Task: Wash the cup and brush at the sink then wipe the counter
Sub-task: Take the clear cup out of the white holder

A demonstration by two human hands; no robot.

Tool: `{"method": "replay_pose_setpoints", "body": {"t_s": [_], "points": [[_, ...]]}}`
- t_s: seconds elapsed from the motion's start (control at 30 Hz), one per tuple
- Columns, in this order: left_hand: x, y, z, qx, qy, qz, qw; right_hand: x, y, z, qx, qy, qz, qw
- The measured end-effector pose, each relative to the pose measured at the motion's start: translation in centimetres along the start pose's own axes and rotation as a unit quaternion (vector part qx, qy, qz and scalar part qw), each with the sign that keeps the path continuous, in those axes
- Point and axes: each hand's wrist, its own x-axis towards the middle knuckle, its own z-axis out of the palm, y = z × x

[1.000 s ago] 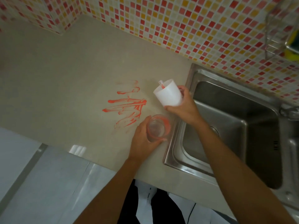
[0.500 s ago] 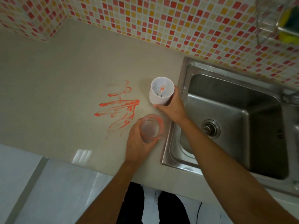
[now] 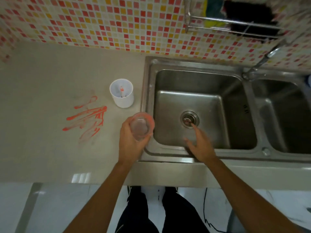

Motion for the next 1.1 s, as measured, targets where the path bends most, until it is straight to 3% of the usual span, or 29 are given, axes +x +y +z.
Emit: {"method": "replay_pose_setpoints", "body": {"t_s": [0.17,0.23,0.33,0.57,0.73,0.9,1.1], "points": [[0.3,2.0,5.9,0.092,-0.142,0.033,0.985,-1.9,7.0,-3.9,-0.067,-0.017,0.067,0.995],[0.5,2.7,8.0,0.151,-0.167,0.066,0.972,-1.7,7.9,-4.4,-0.092,-0.021,0.069,0.993],[0.9,3.5,10.5,0.273,-0.175,0.133,0.937,-1.2,8.7,-4.0,-0.151,-0.025,0.034,0.988],[2.0,4.3,14.3,0.445,-0.204,0.182,0.853,-0.6,9.0,-3.5,-0.173,-0.053,0.039,0.983],[2.5,4.9,15.9,0.495,-0.238,0.18,0.816,-0.4,9.0,-3.6,-0.187,-0.071,0.045,0.979],[2.8,5.4,16.3,0.523,-0.225,0.211,0.795,-0.5,9.1,-3.5,-0.183,-0.063,0.037,0.98],[4.0,5.8,16.7,0.597,-0.197,0.266,0.731,-0.4,9.0,-3.5,-0.194,-0.067,0.033,0.978]]}}
